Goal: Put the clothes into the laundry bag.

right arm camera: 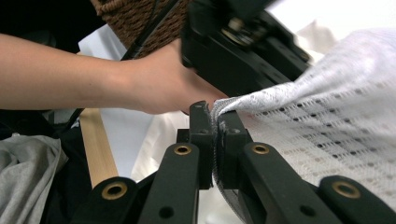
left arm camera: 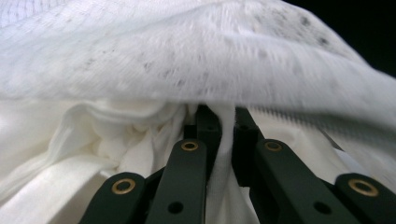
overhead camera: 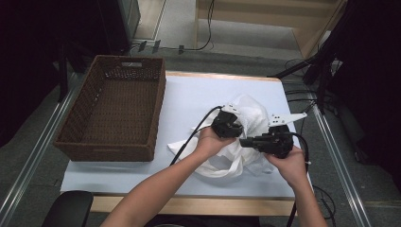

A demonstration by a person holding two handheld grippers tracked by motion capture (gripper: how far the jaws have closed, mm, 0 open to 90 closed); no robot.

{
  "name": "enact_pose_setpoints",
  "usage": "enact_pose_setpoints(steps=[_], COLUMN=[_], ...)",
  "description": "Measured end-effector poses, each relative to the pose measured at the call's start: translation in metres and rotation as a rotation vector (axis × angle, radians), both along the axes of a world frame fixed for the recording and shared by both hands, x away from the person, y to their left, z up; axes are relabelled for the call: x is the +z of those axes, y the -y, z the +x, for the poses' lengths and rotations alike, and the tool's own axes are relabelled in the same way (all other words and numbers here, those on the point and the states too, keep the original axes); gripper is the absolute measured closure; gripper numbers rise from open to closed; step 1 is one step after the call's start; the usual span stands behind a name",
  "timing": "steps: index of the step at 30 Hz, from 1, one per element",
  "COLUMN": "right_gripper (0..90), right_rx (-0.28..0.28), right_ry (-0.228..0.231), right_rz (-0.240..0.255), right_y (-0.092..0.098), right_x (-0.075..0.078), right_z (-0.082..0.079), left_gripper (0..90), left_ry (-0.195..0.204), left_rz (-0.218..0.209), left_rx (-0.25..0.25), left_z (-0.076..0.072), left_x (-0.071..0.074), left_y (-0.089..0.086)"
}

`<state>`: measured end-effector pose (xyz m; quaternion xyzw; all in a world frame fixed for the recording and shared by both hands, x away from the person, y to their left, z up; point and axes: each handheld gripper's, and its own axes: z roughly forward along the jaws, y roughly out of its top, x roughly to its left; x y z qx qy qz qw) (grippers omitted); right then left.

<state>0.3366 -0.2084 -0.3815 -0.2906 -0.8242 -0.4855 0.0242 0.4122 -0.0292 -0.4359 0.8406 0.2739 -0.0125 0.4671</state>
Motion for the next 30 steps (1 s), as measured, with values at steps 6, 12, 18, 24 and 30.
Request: enact_pose_setpoints(steps=[6,12,18,24,30], right_gripper=[89.4,89.0,88.8,88.7,88.6], right_rx=[0.005,-0.024,-0.043,-0.072,-0.082], right_ry=[-0.005,0.012,0.023,0.019,0.017], right_rz=[0.006,0.036,0.029,0.007,-0.007], right_y=[-0.003,0.007,0.006,0.002,-0.001], right_x=[-0.004,-0.003,0.0,0.0,-0.001], right_z=[0.003,0.004,0.003,0.004,0.005], left_gripper=[85.5,62.1,42.0,30.7,27.0], left_ry=[-0.084,-0.062,-0.055,-0.046,-0.047], left_rz=[-0.052,-0.019,0.047,0.072,0.184], left_rx=[0.04,-0.08,-0.087,-0.094,-0.107], left_z=[0.014,0.002,-0.014,-0.045,-0.075], left_x=[-0.009,0.017,0.036,0.045,0.032], left_y=[-0.003,-0.032,-0.065,-0.095,-0.116])
